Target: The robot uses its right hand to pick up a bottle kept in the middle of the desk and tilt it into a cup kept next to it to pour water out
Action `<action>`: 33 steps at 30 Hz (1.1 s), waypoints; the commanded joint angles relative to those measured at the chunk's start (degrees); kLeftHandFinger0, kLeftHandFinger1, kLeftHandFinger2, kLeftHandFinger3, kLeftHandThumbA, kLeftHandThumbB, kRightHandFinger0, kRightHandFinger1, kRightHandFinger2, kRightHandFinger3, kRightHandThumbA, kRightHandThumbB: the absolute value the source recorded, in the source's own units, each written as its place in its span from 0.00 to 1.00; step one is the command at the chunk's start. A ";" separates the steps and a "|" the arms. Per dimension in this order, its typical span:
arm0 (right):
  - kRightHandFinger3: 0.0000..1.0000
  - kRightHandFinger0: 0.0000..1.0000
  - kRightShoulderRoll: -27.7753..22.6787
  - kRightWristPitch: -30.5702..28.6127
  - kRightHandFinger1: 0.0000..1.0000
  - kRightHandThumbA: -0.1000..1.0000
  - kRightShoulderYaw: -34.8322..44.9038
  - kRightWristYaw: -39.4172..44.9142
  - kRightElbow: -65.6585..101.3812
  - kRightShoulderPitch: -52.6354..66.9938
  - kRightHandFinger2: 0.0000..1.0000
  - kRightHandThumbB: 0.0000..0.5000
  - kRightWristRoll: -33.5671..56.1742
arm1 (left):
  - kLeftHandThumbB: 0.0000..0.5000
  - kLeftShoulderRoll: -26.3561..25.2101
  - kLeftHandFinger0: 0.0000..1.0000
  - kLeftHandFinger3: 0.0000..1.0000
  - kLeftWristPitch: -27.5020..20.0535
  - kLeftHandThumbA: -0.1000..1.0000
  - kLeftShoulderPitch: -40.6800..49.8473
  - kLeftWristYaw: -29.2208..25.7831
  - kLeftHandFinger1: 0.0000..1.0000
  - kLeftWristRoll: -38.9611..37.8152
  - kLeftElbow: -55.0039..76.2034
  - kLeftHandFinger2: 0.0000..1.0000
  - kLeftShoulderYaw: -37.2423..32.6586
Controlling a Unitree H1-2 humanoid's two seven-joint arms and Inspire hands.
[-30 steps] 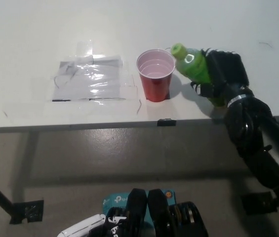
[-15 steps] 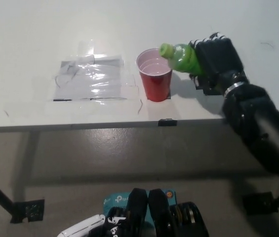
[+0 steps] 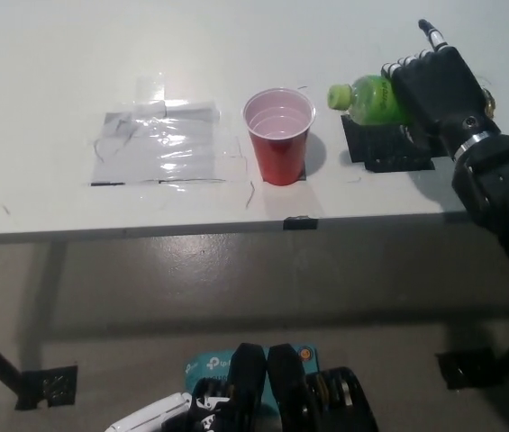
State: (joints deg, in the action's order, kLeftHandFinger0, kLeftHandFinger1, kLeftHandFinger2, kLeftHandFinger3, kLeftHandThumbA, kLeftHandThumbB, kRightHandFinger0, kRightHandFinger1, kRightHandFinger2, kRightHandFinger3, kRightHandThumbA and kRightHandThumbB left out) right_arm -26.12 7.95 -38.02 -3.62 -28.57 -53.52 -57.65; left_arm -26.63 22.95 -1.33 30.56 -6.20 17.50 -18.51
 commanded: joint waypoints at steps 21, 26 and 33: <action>0.18 1.00 0.82 -1.41 0.00 0.11 1.68 -1.23 -0.66 -6.45 0.00 0.04 -7.28 | 1.00 -0.33 1.00 1.00 0.02 0.42 0.16 0.75 1.00 -0.31 1.82 1.00 0.18; 0.14 0.92 0.85 -1.27 0.09 0.09 1.55 -1.82 -1.76 -7.53 0.07 0.09 -8.18 | 1.00 -0.44 1.00 1.00 0.24 0.42 0.06 0.77 1.00 -0.12 1.84 1.00 0.05; 0.14 1.00 1.84 0.85 0.18 0.05 1.29 1.00 -0.61 -8.07 0.04 0.04 -10.49 | 1.00 -0.51 1.00 1.00 -0.39 0.44 -0.26 1.15 1.00 0.21 1.21 1.00 -0.43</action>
State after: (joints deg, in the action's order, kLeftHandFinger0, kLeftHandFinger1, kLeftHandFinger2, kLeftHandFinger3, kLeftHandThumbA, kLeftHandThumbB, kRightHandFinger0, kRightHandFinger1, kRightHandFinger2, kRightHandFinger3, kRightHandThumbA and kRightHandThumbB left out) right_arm -23.71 7.04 -37.48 -2.39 -31.18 -56.40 -64.71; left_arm -26.63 23.07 -1.21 30.58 -6.15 17.65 -18.60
